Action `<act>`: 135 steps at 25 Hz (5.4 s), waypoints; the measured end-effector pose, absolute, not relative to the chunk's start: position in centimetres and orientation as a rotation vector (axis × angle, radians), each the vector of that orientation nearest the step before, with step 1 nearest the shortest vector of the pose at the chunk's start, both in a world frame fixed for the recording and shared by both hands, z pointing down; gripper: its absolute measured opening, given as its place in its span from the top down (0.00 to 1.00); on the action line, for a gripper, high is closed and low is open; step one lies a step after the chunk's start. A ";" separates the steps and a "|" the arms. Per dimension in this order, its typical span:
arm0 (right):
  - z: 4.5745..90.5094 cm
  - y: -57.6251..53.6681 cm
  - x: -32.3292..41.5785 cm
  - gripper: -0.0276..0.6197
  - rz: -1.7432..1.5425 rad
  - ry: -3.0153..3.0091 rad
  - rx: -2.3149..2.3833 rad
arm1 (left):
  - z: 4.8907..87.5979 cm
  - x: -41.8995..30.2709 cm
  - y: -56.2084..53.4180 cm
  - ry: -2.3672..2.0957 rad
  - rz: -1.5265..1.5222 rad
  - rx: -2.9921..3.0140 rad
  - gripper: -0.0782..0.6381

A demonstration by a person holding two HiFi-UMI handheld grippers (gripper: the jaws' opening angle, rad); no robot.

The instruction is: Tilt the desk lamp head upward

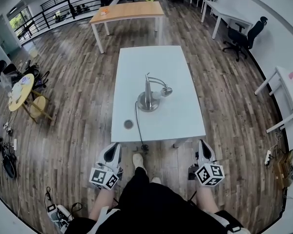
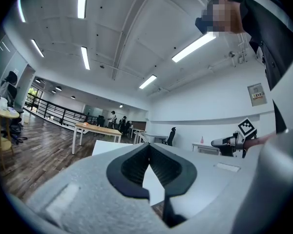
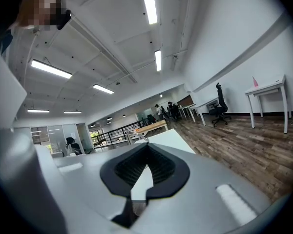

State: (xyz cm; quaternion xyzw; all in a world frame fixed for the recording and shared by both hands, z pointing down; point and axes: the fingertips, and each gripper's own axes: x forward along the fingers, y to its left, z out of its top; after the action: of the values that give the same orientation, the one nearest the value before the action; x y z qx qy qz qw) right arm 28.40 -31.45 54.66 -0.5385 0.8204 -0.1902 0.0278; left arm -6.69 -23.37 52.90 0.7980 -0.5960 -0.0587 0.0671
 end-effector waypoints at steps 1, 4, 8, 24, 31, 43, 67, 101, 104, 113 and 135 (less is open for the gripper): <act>54.7 -32.0 28.1 0.95 -0.582 2.541 -1.665 | 53.1 -6.9 -24.0 -1.795 -0.170 2.404 0.89; 54.3 -33.9 27.3 0.95 -0.538 2.565 -1.678 | 53.8 -7.4 -26.3 -1.782 -0.161 2.418 0.89; 54.0 -37.1 26.8 0.95 -0.516 2.532 -1.722 | 54.2 -8.4 -30.4 -1.745 -0.165 2.446 0.89; 53.5 -48.3 17.7 0.95 -0.495 2.613 -1.626 | 55.0 -11.6 -43.6 -1.597 -0.155 2.546 0.89; 54.7 -50.5 14.8 0.95 -0.612 2.605 -1.577 | 57.0 -12.2 -46.5 -1.507 -0.107 2.562 0.89; 57.9 -52.4 11.3 0.92 -0.860 2.529 -1.451 | 64.0 -9.1 -49.6 -1.232 0.140 2.581 0.89; 61.1 -53.8 9.9 0.68 -1.200 2.377 -1.246 | 74.9 -2.8 -53.7 -0.922 0.587 2.667 0.61; 62.3 -60.1 9.1 0.64 -1.660 1.667 -0.880 | 76.1 -2.0 -53.4 -0.877 0.669 2.710 0.61; 61.3 -60.4 9.4 0.64 -1.605 1.753 -0.927 | 76.3 -2.0 -53.4 -0.868 0.682 2.703 0.61; 56.8 -61.4 10.1 0.64 -1.298 2.104 -1.076 | 76.7 -2.1 -53.6 -0.844 0.722 2.690 0.61; 48.8 -60.4 8.4 0.64 -0.572 2.694 -1.351 | 76.7 -1.7 -53.8 -0.847 0.759 2.683 0.61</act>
State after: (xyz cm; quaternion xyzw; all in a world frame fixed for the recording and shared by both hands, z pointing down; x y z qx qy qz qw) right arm 8.41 -60.42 48.83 -0.4402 0.8776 -0.1863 0.0369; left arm -1.67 -53.83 76.73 0.9147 -0.2889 0.2587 0.1133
